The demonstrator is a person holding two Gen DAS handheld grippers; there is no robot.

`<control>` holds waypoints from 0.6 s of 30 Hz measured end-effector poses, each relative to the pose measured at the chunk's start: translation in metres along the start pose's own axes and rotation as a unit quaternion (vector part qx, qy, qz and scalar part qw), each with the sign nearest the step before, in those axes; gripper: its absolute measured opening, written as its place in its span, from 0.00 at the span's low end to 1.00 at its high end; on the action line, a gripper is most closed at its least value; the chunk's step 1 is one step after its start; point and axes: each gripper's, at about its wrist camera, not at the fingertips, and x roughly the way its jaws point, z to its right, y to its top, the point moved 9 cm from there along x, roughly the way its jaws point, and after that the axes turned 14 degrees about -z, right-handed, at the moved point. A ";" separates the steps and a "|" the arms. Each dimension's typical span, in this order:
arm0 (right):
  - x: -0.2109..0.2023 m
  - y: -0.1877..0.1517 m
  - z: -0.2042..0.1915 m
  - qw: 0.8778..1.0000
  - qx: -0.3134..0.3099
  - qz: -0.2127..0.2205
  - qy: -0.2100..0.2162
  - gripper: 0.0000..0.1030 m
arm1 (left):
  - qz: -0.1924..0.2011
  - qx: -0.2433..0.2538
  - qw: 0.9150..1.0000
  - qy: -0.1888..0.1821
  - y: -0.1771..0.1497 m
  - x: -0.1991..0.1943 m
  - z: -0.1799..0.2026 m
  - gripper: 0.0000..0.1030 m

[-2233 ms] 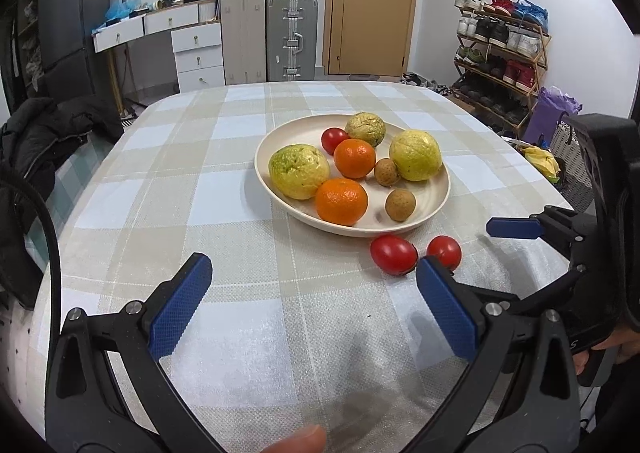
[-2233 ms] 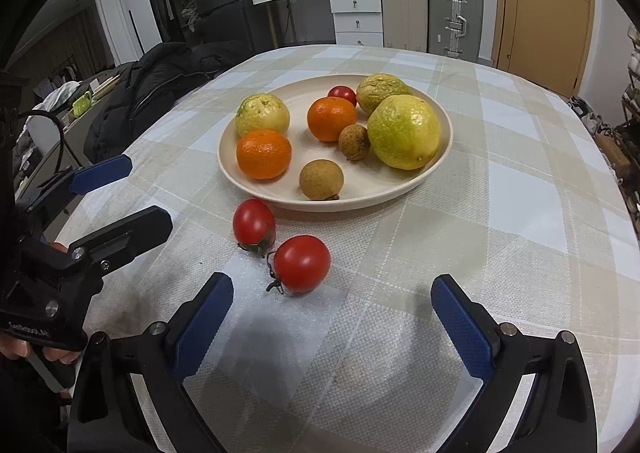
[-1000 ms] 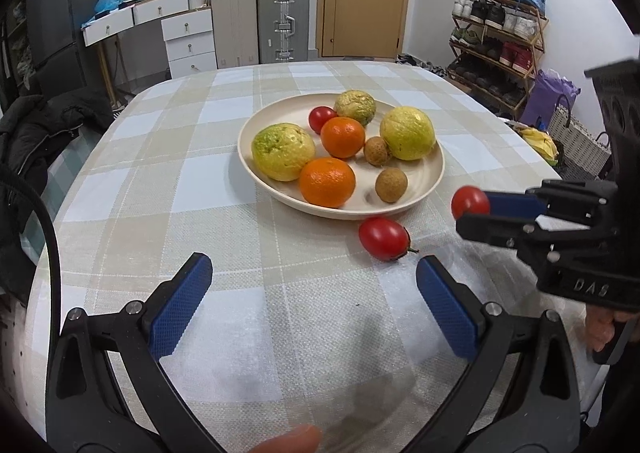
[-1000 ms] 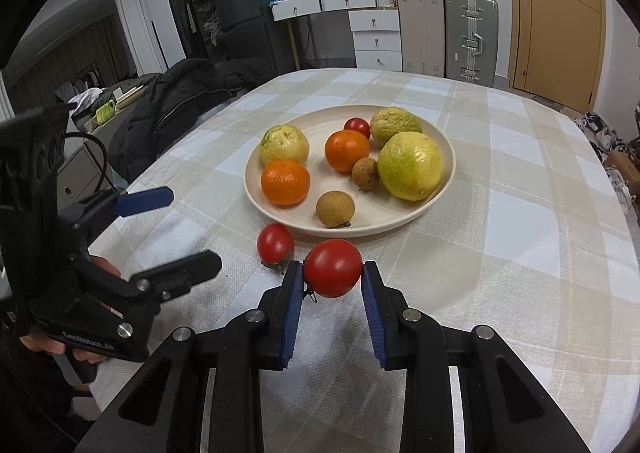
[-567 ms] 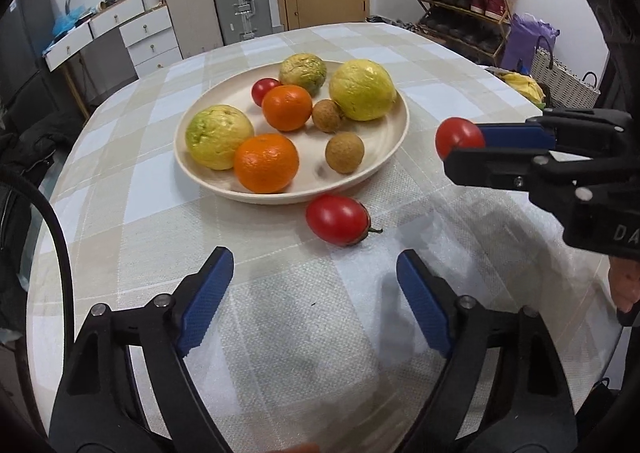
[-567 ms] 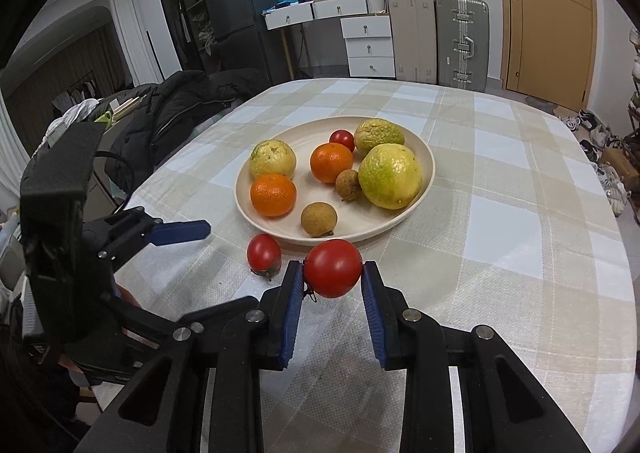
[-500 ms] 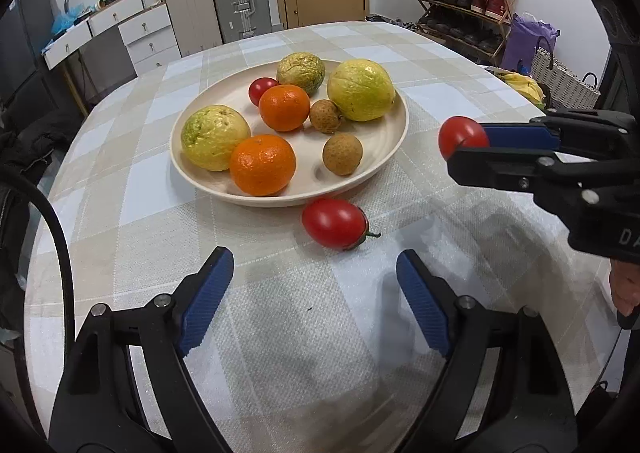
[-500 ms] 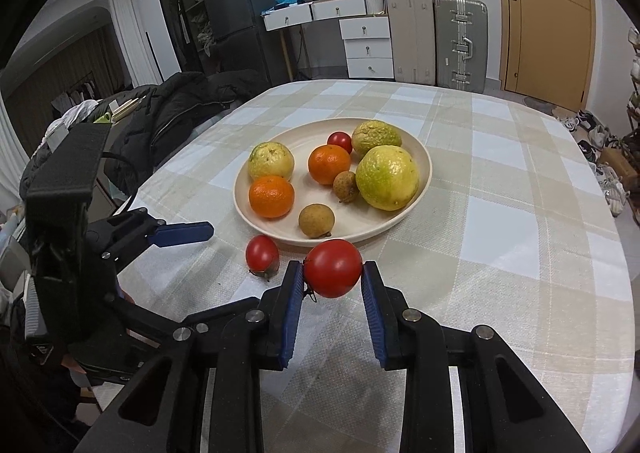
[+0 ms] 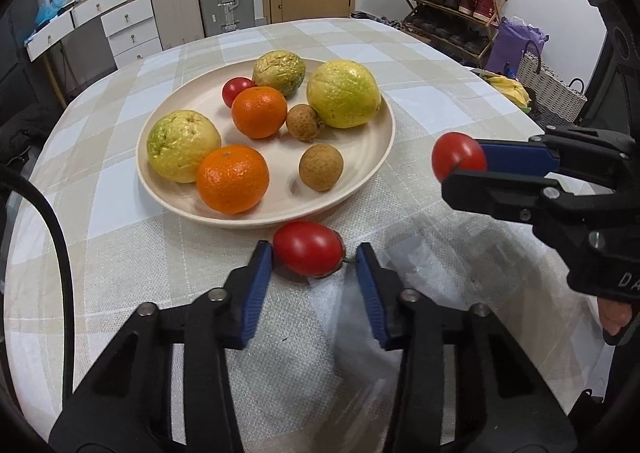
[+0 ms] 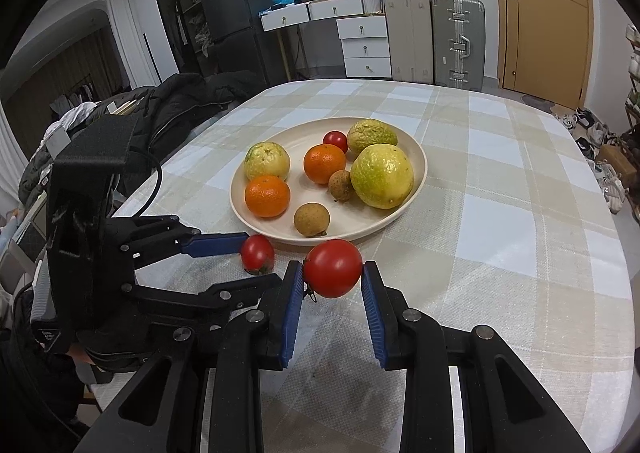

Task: Organize fruits
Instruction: 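Grasp the other red tomato with the left gripper, then carry both held tomatoes up and over the cream plate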

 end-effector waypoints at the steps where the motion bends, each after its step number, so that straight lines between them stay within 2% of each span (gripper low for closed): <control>1: 0.000 0.000 0.000 1.000 0.000 0.000 0.000 0.29 | 0.001 0.000 1.000 0.000 0.000 0.000 0.000 0.38; 8: 0.002 0.000 0.001 1.000 0.000 0.000 0.001 0.29 | 0.009 0.003 1.000 -0.002 -0.002 -0.005 0.000 0.37; 18: 0.002 -0.001 0.002 1.000 0.000 0.007 0.002 0.29 | 0.047 0.011 0.999 -0.001 -0.008 -0.028 0.001 0.37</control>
